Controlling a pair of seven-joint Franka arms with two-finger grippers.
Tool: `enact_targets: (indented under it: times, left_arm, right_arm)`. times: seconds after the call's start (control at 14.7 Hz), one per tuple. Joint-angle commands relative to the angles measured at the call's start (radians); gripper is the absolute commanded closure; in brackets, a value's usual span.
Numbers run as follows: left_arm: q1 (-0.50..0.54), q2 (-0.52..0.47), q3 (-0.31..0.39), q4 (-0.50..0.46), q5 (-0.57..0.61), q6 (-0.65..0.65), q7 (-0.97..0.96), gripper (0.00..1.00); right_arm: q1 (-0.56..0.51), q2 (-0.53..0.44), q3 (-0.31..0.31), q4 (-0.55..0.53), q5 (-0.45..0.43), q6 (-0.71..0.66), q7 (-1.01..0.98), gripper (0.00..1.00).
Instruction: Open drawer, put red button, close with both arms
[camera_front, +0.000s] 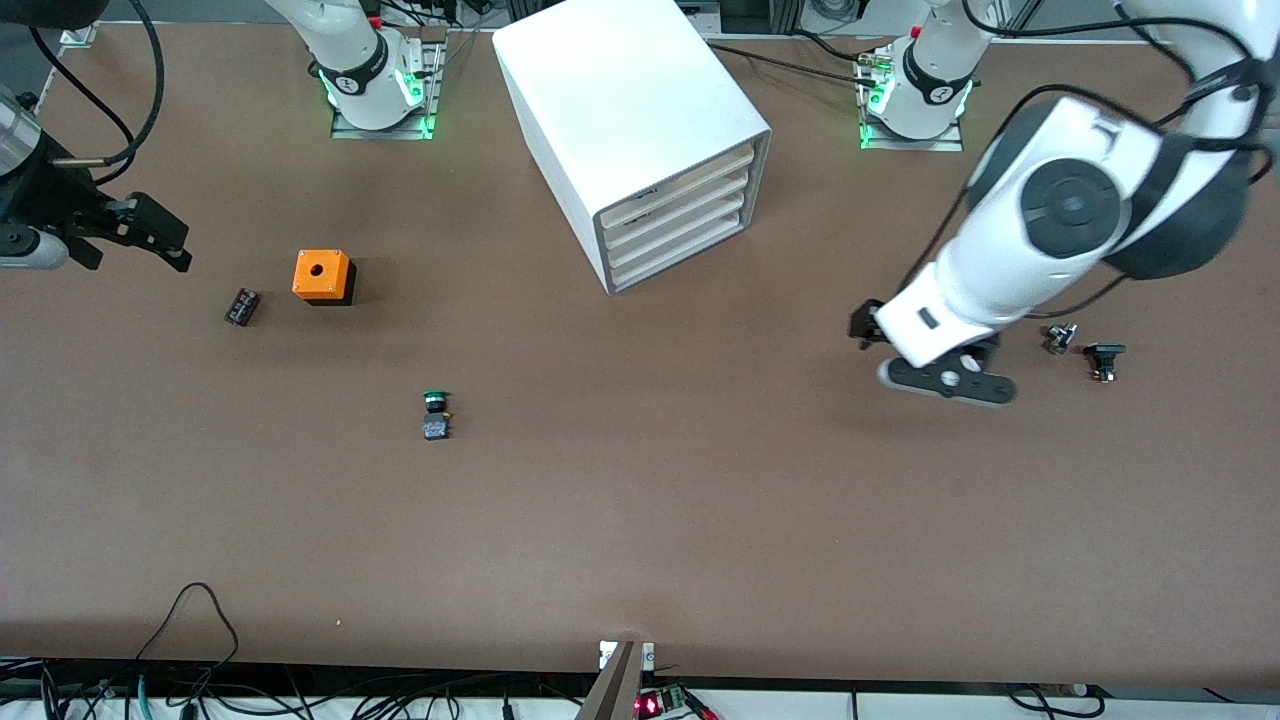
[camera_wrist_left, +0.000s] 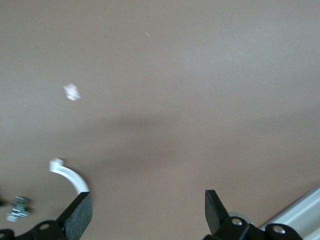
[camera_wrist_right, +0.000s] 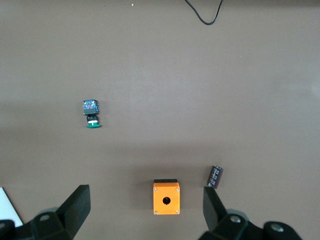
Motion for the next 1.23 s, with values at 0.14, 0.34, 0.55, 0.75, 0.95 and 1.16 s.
enact_targets:
  times: [0.14,0.34,0.55,0.75,0.95,1.16]
  left_arm:
    - [-0.203,-0.210,0.397,-0.017,-0.233,-0.026,0.236,0.00]
    - [-0.307,-0.304,0.593,-0.072,-0.324,-0.012,0.281,0.00]
    - [-0.390,-0.379,0.715,-0.130,-0.324,-0.011,0.276,0.00]
    - [-0.400,-0.488,0.749,-0.249,-0.318,-0.011,0.302,0.00]
    - [-0.392,-0.468,0.746,-0.241,-0.325,-0.012,0.307,0.00]
    - [-0.389,-0.453,0.743,-0.215,-0.325,-0.020,0.309,0.00]
  right_arm:
    - [0.003,-0.018,-0.004,0.001,0.015,-0.006,0.021,0.00]
    - [0.003,-0.001,-0.004,0.035,0.015,-0.007,0.006,0.00]
    - [0.003,-0.001,-0.004,0.039,0.015,-0.007,0.009,0.00]
    - [0.003,0.001,-0.004,0.049,0.015,-0.009,0.007,0.00]
    - [0.005,0.007,-0.004,0.050,0.015,-0.009,0.006,0.00]
    - [0.005,0.007,-0.004,0.052,0.013,-0.007,0.006,0.00]
